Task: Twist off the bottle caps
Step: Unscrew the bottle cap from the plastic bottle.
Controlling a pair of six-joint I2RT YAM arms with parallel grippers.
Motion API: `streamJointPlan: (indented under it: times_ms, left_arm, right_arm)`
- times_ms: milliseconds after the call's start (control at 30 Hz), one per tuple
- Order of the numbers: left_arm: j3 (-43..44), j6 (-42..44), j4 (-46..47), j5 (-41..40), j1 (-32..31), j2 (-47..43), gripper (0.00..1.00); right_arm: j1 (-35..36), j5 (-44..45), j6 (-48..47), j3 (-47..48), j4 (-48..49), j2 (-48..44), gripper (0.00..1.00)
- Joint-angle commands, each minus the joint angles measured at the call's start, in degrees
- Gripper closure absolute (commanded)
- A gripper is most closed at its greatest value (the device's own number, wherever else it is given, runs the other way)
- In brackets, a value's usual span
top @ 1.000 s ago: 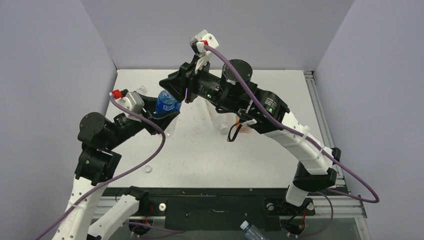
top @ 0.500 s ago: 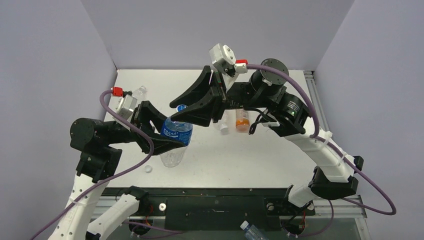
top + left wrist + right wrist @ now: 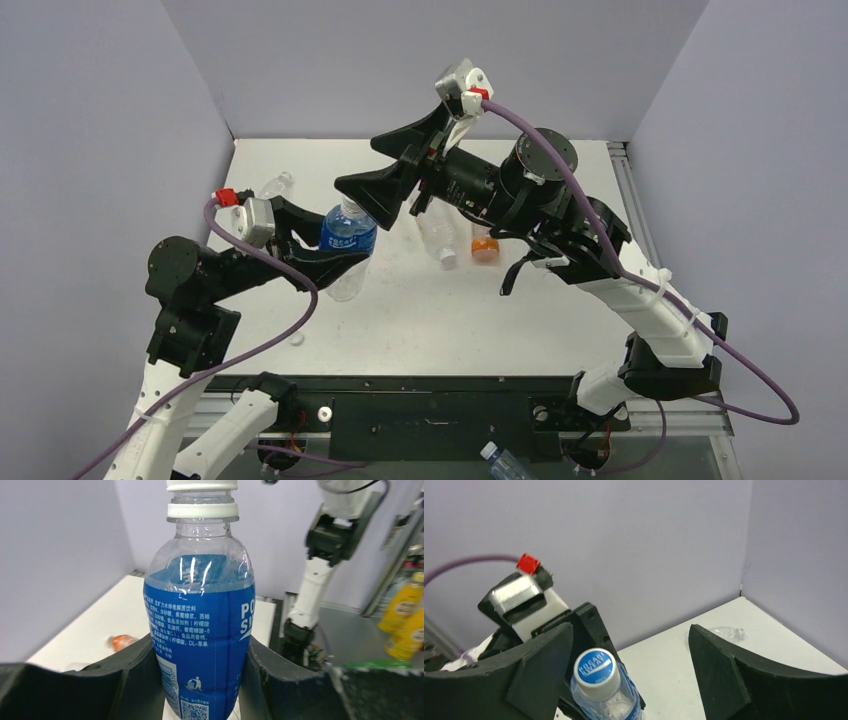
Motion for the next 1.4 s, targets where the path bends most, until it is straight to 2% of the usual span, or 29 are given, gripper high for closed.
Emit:
streamJointPlan:
  times_ms: [0, 100, 300, 567, 633, 767, 800, 1000, 1167, 1367]
  left_arm:
    - [-1.38, 16.56, -4.92, -12.07, -0.15, -1.75, 1.00]
    - [-2.76, 19.64, -5.29, -16.56, -0.08, -2.33, 1.00]
    - [-3.01, 21.63, -6.46, -19.60, -0.15, -2.61, 1.00]
    - [-2.64, 21.10, -6.69, -21.16, -0.12, -1.75, 1.00]
    - [-2.58, 20.85, -6.68, -21.34, -0.08, -1.50, 1.00]
    - [-2.19, 20.50, -6.46, -22.05, -0.15, -1.08, 1.00]
    - [-2.07, 20.37, -6.44, -22.14, -0.15, -0.94, 1.00]
    - [-1.33, 19.54, -5.99, -21.60, -0.11, -0.60, 1.00]
    - [-0.86, 18.70, -5.67, -21.38, -0.14, -0.64, 1.00]
    - [-0.56, 17.52, -5.16, -21.40, -0.15, -0.65, 1.00]
  right_arm:
    - [4.27, 21.75, -0.18, 9.74, -7.10, 2.57, 0.19]
    - [5.56, 24.71, -0.05, 12.34, -9.57, 5.27, 0.21]
    - [6.41, 24.48, 0.43, 12.32, -9.26, 7.01, 0.34]
    - [7.32, 21.32, 0.40, 13.74, -10.14, 9.19, 0.34]
    - [7.35, 21.40, 0.72, 13.58, -10.29, 9.48, 0.40]
    - [7.33, 21.53, 1.09, 13.11, -10.42, 9.66, 0.59]
    - [7.32, 21.47, 1.12, 13.06, -10.46, 9.60, 0.60]
    - [6.37, 22.06, 1.47, 12.93, -11.49, 9.85, 0.58]
    - [5.50, 23.97, 1.86, 12.36, -12.14, 9.91, 0.44]
    - [5.35, 25.42, 1.67, 12.32, -12.51, 9.89, 0.45]
